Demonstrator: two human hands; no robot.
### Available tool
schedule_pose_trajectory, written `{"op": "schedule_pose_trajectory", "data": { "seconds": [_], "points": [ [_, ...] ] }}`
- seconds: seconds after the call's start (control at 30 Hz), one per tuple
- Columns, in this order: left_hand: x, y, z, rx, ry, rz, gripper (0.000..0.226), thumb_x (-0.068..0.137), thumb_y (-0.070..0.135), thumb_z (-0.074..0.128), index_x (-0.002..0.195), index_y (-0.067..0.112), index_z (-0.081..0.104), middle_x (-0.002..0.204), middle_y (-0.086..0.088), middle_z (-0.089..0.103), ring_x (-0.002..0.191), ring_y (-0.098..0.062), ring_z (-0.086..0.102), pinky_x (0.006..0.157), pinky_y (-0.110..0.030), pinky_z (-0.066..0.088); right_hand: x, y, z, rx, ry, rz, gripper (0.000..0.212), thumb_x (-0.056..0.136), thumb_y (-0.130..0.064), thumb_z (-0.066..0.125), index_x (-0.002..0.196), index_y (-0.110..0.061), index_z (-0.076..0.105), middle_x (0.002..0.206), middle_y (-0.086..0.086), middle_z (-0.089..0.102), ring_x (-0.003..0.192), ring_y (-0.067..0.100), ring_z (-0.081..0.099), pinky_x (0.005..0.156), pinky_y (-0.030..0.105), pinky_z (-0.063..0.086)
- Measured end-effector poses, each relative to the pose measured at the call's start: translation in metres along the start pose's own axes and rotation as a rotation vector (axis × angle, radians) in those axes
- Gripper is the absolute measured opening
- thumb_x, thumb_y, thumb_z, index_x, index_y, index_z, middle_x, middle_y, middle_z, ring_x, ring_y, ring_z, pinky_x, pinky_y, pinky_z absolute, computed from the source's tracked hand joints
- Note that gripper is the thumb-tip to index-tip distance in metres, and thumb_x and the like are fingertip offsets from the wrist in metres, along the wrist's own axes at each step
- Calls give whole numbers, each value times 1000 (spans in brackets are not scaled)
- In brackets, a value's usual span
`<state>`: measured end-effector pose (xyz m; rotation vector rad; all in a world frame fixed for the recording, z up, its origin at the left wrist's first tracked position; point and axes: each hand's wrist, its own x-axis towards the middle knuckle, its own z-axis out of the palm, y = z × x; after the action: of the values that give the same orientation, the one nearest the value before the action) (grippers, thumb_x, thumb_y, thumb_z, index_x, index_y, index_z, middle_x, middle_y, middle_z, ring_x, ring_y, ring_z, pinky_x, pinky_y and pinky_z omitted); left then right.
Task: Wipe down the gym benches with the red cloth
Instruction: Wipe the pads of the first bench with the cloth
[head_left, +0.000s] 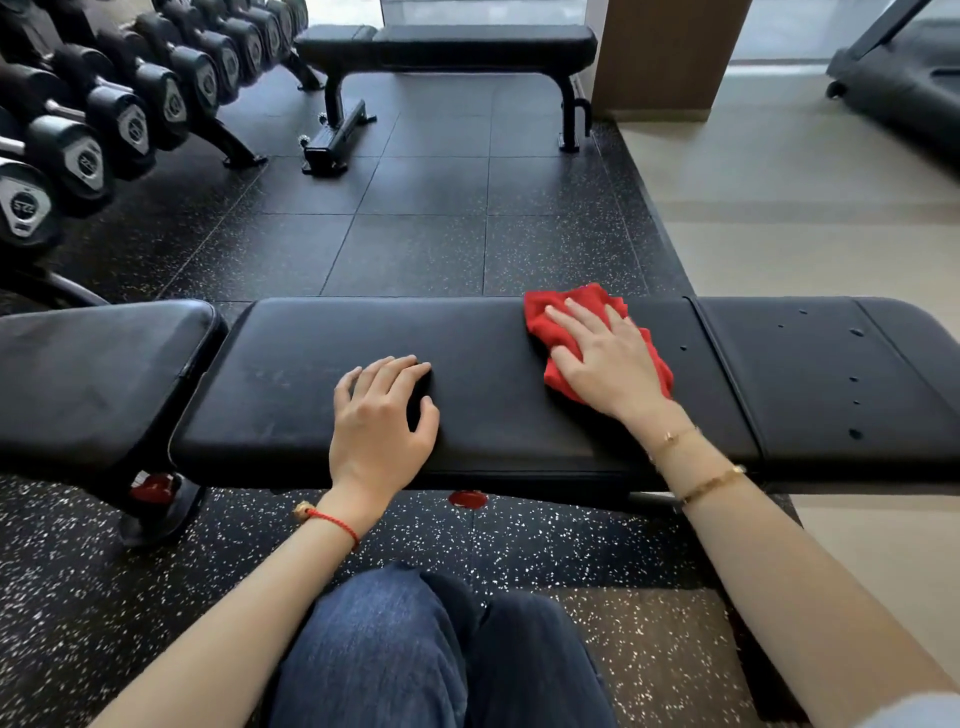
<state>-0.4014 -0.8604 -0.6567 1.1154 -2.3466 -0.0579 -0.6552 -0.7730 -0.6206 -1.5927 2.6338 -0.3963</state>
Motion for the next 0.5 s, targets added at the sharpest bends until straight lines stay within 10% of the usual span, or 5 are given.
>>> {"op": "schedule_pose_trajectory", "data": {
  "seconds": [0.5],
  "points": [
    [0,1,-1,-9,4,6,41,89,34,48,124,21,67,132,4,65,129,-18,55,114,-41,33,-24,-9,1,39,-16,-296,54,94,-36,48,147,-38,39,156,-12,34,146,21,26,123,39,10]
  ]
}}
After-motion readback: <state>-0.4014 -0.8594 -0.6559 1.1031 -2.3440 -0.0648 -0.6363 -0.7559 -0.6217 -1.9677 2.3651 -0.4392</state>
